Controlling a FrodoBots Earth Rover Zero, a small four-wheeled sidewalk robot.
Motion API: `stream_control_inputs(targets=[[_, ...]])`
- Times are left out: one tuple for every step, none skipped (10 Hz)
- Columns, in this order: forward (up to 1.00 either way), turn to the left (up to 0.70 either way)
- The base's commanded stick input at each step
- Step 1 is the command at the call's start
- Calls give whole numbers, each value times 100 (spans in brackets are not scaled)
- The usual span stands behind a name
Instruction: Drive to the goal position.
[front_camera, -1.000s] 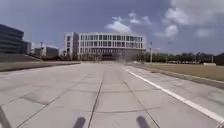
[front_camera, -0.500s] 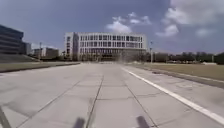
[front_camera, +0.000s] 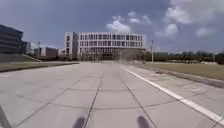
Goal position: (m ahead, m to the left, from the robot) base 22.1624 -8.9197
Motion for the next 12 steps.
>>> stream_control_inputs(targets=[[70, 0], [70, 0], [70, 0], [70, 0], [70, 0], [70, 0], [70, 0], [70, 0], [70, 0], [70, 0], [70, 0], [70, 0]])
